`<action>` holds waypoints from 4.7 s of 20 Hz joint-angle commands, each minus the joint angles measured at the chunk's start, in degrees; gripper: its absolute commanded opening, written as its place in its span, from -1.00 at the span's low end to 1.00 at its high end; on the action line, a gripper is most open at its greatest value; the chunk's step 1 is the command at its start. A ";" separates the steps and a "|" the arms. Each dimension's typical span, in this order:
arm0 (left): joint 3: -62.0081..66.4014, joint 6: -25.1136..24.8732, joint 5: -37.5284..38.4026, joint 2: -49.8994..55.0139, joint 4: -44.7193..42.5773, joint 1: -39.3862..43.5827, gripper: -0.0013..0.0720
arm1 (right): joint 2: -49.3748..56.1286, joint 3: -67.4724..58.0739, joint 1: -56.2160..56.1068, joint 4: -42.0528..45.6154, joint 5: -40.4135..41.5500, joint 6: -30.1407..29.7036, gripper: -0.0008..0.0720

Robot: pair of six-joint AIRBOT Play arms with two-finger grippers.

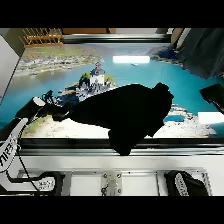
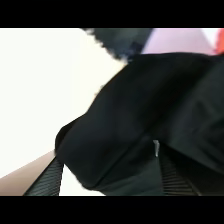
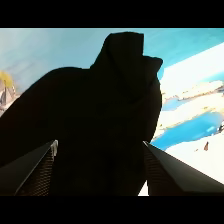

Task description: Fold the clothes and pants, and hang the long-sleeved shirts on hangers.

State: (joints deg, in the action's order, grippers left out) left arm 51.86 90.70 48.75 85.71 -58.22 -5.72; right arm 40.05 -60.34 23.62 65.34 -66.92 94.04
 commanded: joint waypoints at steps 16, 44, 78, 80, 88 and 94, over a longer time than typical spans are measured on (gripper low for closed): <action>9.49 2.05 5.27 0.72 -0.57 2.03 -0.93 | 29.24 25.24 -26.49 -4.81 20.17 -3.89 0.61; 43.95 2.14 1.27 -53.40 -0.70 1.55 -0.93 | -7.19 -35.69 -20.50 9.94 8.35 -1.88 -0.93; 15.89 5.20 12.70 -5.86 -14.12 -3.48 0.92 | 24.65 -13.73 -17.00 4.48 7.50 -6.01 0.80; 3.41 8.35 8.63 -9.94 -13.73 -4.96 0.92 | 19.23 -5.88 -17.68 4.11 7.52 -5.99 0.80; -14.21 8.50 -4.39 -12.20 2.99 -6.21 0.92 | 10.93 4.79 -17.75 -1.68 8.20 -5.97 0.80; -6.97 8.59 -6.05 -5.95 2.40 -0.68 -0.14 | 10.91 4.94 -17.59 -2.27 7.96 -6.19 0.80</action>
State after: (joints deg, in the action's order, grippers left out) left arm 42.44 99.26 44.31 77.54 -56.45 -8.25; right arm 51.20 -55.77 5.91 63.37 -58.61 88.03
